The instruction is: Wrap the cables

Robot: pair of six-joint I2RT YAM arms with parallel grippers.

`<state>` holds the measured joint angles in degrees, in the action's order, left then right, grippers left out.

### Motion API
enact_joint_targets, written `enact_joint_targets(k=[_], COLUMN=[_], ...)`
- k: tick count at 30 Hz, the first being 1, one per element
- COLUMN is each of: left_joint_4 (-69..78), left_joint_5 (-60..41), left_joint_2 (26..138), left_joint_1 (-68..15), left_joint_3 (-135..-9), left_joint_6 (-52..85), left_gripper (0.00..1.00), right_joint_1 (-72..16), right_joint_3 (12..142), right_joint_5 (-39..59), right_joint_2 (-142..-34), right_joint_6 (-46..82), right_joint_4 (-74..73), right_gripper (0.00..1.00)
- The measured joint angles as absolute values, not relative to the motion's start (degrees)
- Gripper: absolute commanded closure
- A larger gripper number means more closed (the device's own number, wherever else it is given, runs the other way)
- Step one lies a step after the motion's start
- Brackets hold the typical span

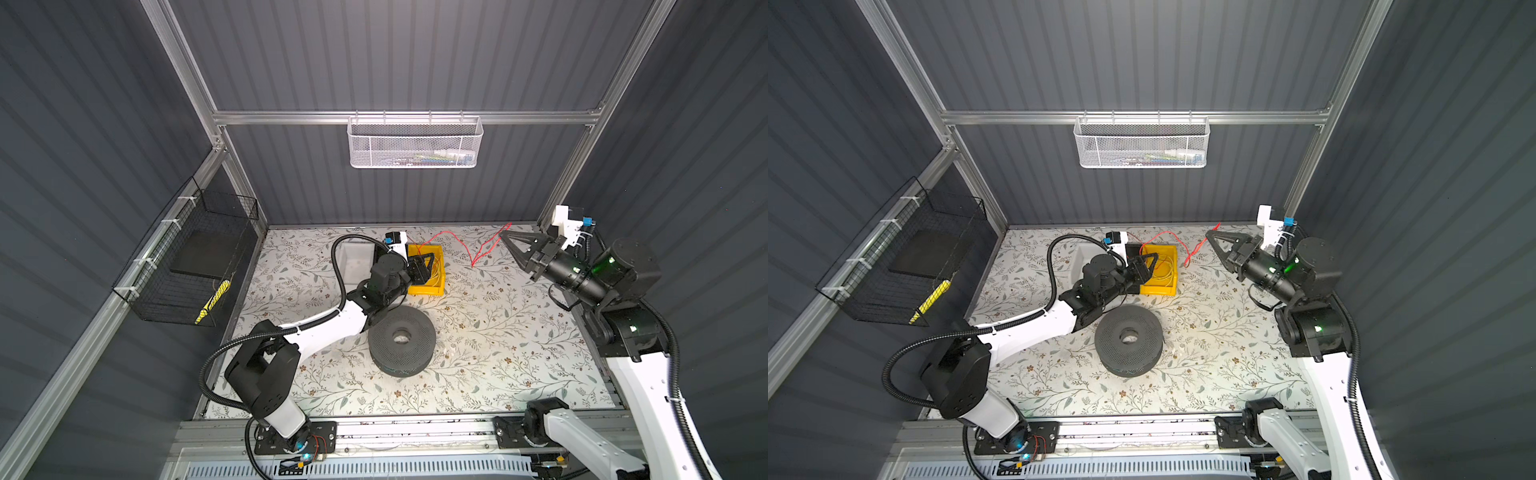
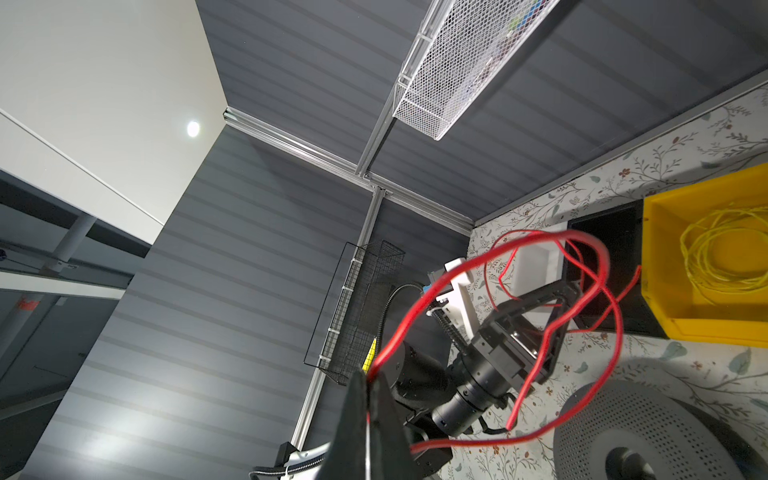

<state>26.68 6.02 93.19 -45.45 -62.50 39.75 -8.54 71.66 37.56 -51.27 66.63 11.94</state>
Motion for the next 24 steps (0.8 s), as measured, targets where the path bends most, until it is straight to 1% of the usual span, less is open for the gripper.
enact_joint_targets(k=[1,3,5,7,9,11,12,13,16,18,21,24], left_joint_4=[26.72,26.7,26.61,26.3,26.11,25.23,24.8,24.18,20.21,15.22,4.69,-9.04], left_joint_5=[6.04,6.02,6.04,6.11,6.26,6.24,6.22,6.07,5.32,4.36,2.96,2.48], left_joint_2=[93.8,94.94,95.53,95.64,95.64,95.64,95.61,95.53,94.54,93.21,90.39,87.26], left_joint_1=[-45.45,-45.45,-45.45,-45.45,-45.45,-45.45,-45.45,-45.45,-45.45,-45.43,-44.95,-43.09], left_joint_3=[-63.05,-63.92,-64.12,-64.12,-64.16,-64.47,-64.55,-64.69,-65.04,-66.04,-69.36,-75.48], left_joint_6=[39.81,39.72,40.03,39.88,39.68,39.68,39.7,39.62,38.83,37.54,34.39,30.35], left_gripper=[0.66,0.69,0.81,0.87,0.88,0.92,0.95,1.0,1.0,1.0,1.0,1.0], right_joint_1=[-8.58,-8.58,-8.58,-8.58,-8.58,-8.58,-8.56,-8.56,-7.55,-5.19,0.62,6.92], right_joint_3=[71.66,71.66,71.66,71.66,71.66,71.64,71.57,71.35,70.67,70.39,70.41,70.81], right_joint_5=[37.47,37.43,37.28,37.26,37.12,37.06,37.06,37.04,37.3,37.98,39.05,38.28], right_joint_2=[-51.03,-50.76,-50.63,-50.61,-50.61,-50.61,-50.61,-50.61,-50.72,-50.98,-51.66,-52.36], right_joint_6=[66.63,66.65,66.63,66.63,66.65,66.63,66.63,66.63,66.52,65.89,62.52,55.53], right_joint_4=[11.94,11.97,11.99,12.03,12.05,12.05,12.05,12.03,12.03,12.14,13.69,18.59], right_gripper=[1.0,1.0,1.0,1.0,1.0,1.0,1.0,1.0,1.0,1.0,1.0,1.0])
